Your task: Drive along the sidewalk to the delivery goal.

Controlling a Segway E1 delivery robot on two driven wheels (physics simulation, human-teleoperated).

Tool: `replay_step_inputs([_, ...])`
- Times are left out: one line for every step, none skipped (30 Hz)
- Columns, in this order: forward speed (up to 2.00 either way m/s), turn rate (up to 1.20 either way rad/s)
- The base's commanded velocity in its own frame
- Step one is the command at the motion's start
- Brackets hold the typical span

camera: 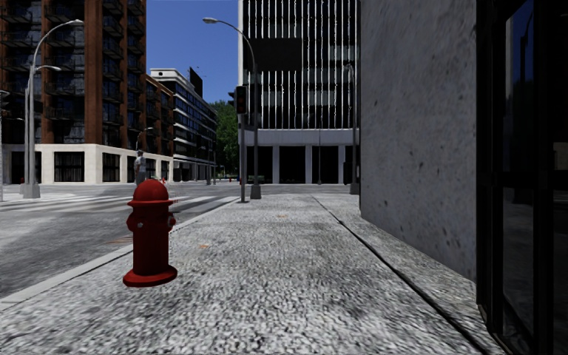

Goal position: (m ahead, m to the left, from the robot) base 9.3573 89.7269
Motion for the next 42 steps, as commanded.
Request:
replay_step_inputs([2.00,0.00])
replay_step_inputs([2.00,0.00])
replay_step_inputs([2.00,0.00])
replay_step_inputs([2.00,0.00])
replay_step_inputs([2.00,0.00])
replay_step_inputs([2.00,0.00])
replay_step_inputs([2.00,0.00])
replay_step_inputs([2.00,0.00])
replay_step_inputs([2.00,0.00])
replay_step_inputs([2.00,0.00])
replay_step_inputs([2.00,0.00])
replay_step_inputs([2.00,0.00])
replay_step_inputs([2.00,0.00])
replay_step_inputs([2.00,0.00])
replay_step_inputs([2.00,0.00])
replay_step_inputs([2.00,0.00])
replay_step_inputs([2.00,0.00])
replay_step_inputs([2.00,0.00])
replay_step_inputs([2.00,0.00])
replay_step_inputs([2.00,0.00])
replay_step_inputs([2.00,0.00])
replay_step_inputs([2.00,0.00])
replay_step_inputs([2.00,0.00])
replay_step_inputs([2.00,0.00])
replay_step_inputs([2.00,0.00])
replay_step_inputs([2.00,0.00])
replay_step_inputs([2.00,0.00])
replay_step_inputs([2.00,0.00])
replay_step_inputs([2.00,0.00])
replay_step_inputs([2.00,0.00])
replay_step_inputs([2.00,0.00])
replay_step_inputs([2.00,0.00])
replay_step_inputs([2.00,0.00])
replay_step_inputs([2.00,0.00])
replay_step_inputs([2.00,0.00])
replay_step_inputs([2.00,0.00])
replay_step_inputs([2.00,0.00])
replay_step_inputs([2.00,0.00])
replay_step_inputs([2.00,0.00])
replay_step_inputs([2.00,0.00])
replay_step_inputs([2.00,0.00])
replay_step_inputs([2.00,0.00])
